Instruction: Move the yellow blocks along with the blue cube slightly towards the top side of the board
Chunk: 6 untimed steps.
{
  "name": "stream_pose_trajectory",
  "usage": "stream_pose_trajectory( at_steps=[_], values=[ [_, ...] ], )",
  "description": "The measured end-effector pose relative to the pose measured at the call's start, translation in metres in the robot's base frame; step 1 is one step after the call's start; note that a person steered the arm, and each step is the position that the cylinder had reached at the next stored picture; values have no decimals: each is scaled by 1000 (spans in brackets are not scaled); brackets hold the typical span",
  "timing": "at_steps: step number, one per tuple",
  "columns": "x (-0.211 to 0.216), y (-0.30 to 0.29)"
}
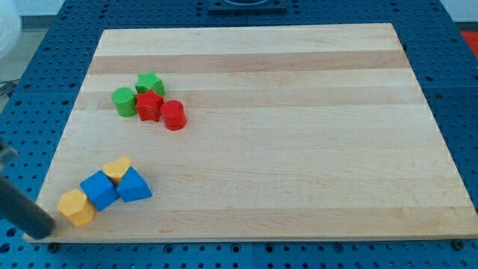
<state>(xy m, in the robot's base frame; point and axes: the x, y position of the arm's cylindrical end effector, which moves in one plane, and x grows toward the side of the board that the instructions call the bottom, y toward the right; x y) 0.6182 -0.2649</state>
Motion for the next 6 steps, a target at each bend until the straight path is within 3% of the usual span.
stream_pose_trajectory(
  at_steps=[1, 2, 3, 4, 6],
  values=[
    [0, 14],
    [-27, 31],
    [-92, 40],
    [-130, 42],
    [-131, 42]
  ],
)
